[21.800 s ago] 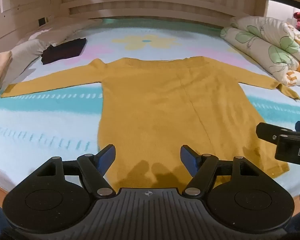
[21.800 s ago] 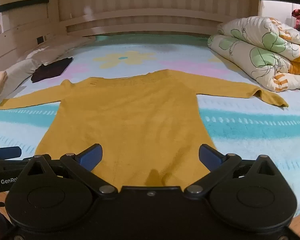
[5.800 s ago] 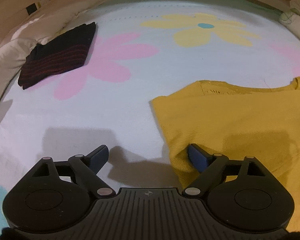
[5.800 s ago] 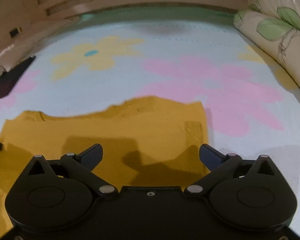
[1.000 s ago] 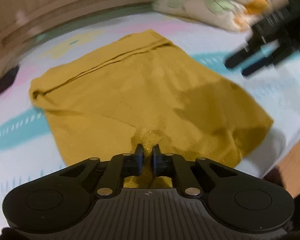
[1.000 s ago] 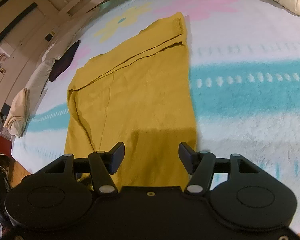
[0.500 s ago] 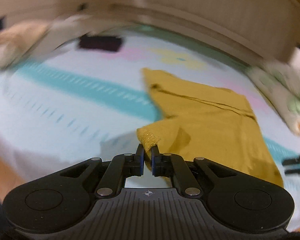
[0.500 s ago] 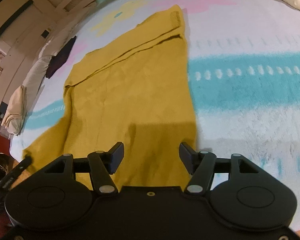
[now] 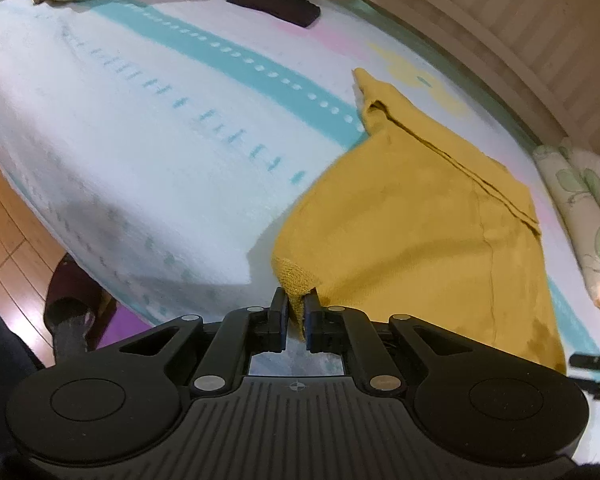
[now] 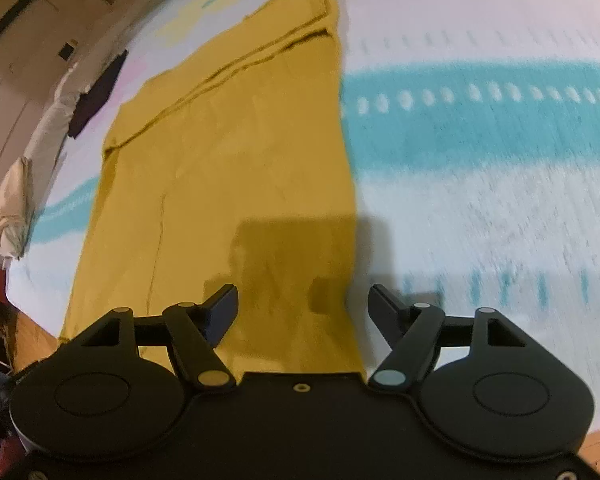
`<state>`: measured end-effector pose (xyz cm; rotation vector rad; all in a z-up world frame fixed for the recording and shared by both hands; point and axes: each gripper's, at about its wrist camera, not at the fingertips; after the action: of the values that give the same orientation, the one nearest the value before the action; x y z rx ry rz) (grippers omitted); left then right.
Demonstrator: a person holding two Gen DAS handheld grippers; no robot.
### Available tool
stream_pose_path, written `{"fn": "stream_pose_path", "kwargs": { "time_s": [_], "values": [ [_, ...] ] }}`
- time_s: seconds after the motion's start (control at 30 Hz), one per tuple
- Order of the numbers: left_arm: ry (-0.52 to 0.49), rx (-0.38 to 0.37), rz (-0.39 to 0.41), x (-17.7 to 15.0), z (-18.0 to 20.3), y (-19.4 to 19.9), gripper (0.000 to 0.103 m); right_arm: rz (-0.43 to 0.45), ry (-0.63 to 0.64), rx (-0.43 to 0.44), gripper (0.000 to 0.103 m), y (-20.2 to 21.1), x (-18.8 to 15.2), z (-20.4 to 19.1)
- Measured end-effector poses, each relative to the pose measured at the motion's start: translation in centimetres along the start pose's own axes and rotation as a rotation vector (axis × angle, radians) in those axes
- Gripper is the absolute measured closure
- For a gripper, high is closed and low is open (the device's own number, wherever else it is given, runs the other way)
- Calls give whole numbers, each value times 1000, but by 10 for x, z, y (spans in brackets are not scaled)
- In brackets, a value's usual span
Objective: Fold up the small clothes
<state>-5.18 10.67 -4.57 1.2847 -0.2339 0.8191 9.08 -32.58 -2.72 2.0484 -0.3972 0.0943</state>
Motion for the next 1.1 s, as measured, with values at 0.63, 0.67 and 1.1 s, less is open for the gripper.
{"fn": "stream_pose_path", "kwargs": {
  "time_s": [0.63, 0.67, 1.1],
  "values": [
    [-120, -21, 76, 1, 19, 12, 79, -150, 28, 27, 14, -22, -18, -11],
    [-131, -23, 83, 2, 22, 13, 78, -140, 33, 6, 24, -20, -18, -12],
    [-208, 10, 1, 26, 19, 3, 51, -112, 71, -149, 87, 4, -24, 1]
  ]
}}
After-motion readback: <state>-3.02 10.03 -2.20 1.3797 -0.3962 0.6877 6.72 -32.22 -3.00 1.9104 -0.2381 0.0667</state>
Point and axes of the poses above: each gripper's, at about its wrist camera, not at the fingertips, and y roughly against the way its jaws point, z to its right, x to its top, and after that the axes turned 8 degrees about -y, right-handed
